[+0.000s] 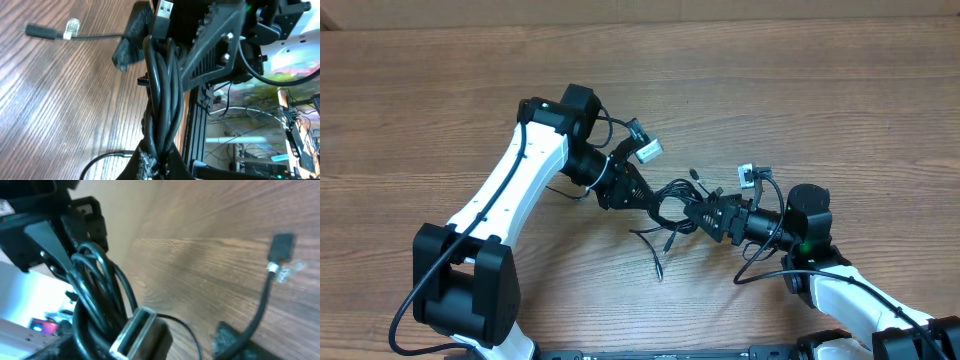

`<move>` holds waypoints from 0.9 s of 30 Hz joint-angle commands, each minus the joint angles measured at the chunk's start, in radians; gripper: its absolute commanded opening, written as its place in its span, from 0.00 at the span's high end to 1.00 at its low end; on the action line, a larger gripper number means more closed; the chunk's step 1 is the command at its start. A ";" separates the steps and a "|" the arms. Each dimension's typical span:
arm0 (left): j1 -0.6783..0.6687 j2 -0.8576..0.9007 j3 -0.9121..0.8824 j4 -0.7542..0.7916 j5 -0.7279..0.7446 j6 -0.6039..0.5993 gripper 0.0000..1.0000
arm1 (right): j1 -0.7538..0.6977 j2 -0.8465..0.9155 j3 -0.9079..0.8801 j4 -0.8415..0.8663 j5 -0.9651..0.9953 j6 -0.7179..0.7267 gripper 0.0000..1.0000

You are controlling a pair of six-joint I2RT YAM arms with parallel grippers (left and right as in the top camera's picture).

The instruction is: Untangle cables

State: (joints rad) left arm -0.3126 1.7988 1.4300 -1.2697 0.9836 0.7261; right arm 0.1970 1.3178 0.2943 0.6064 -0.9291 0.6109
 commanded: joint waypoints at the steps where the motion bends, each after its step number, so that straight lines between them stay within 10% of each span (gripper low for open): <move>1: -0.018 -0.026 0.018 -0.005 0.095 0.091 0.94 | -0.001 0.001 0.002 0.007 -0.031 -0.006 0.38; 7: -0.041 -0.026 0.018 -0.001 0.080 0.097 0.88 | -0.001 0.001 0.002 0.016 -0.102 0.044 0.72; 10: -0.041 -0.026 0.018 0.000 0.026 0.074 0.61 | -0.001 0.001 0.002 0.017 -0.100 0.071 0.95; 17: -0.043 -0.026 0.018 0.141 -0.067 -0.151 0.25 | -0.001 0.001 0.002 0.016 -0.093 0.232 0.96; 27: -0.105 -0.026 0.003 0.204 -0.105 -0.143 0.56 | -0.001 0.001 0.002 0.016 -0.079 0.269 0.95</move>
State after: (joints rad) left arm -0.3946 1.7988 1.4334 -1.0580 0.8894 0.5533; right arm 0.1970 1.3178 0.2932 0.6121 -1.0149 0.8619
